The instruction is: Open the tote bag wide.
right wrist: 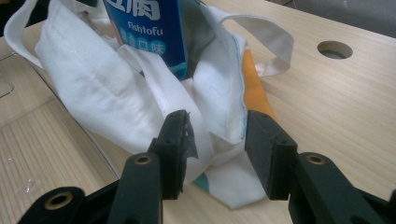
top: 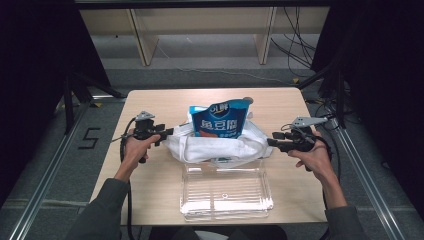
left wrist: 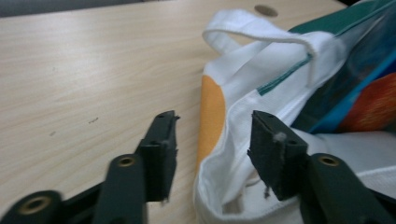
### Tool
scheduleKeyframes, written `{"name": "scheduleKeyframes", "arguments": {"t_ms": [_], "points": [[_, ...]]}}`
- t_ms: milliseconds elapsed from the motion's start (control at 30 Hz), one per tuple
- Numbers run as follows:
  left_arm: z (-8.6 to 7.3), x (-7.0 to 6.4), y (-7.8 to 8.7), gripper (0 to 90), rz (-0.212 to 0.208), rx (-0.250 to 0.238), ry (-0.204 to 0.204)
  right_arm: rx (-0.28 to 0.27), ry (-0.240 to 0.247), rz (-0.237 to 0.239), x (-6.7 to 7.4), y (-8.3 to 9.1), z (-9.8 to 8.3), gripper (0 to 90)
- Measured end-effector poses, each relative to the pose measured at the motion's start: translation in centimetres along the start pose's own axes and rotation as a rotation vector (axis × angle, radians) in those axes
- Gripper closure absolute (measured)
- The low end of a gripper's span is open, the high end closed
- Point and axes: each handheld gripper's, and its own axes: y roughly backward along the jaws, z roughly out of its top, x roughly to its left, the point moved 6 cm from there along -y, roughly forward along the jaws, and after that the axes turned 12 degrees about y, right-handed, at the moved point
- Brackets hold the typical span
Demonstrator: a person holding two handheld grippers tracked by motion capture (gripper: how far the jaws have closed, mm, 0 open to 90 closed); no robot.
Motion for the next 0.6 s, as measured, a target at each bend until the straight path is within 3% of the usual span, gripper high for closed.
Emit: {"name": "scheduleKeyframes", "arguments": {"t_ms": [67, 200, 267, 367, 467, 600], "points": [[0.1, -0.2, 0.3, 41.8, 0.0, -0.004, 0.001, 0.0, -0.009, -0.006, 0.0, 0.0, 0.1, 59.1], [1.3, -2.1, 2.8, 35.8, -0.072, -0.086, 0.035, 0.004, -0.02, -0.001, 0.2, -0.1, 0.2, 58.6], [1.4, -3.2, 3.5, 36.5, -0.111, -0.084, 0.03, 0.002, -0.03, 0.002, 0.4, -0.1, 0.3, 58.4], [0.9, -5.7, 4.4, 38.1, -0.178, -0.074, -0.012, 0.01, -0.031, 0.007, 0.3, 0.0, 0.2, 58.3], [0.5, -7.7, 5.0, 50.5, -0.229, -0.073, -0.054, 0.012, -0.031, 0.007, 0.3, 0.0, 0.1, 58.2], [-0.4, -9.7, 4.8, 72.4, -0.291, -0.015, -0.094, 0.003, -0.004, 0.002, 0.0, 0.0, 0.1, 58.1]]}}
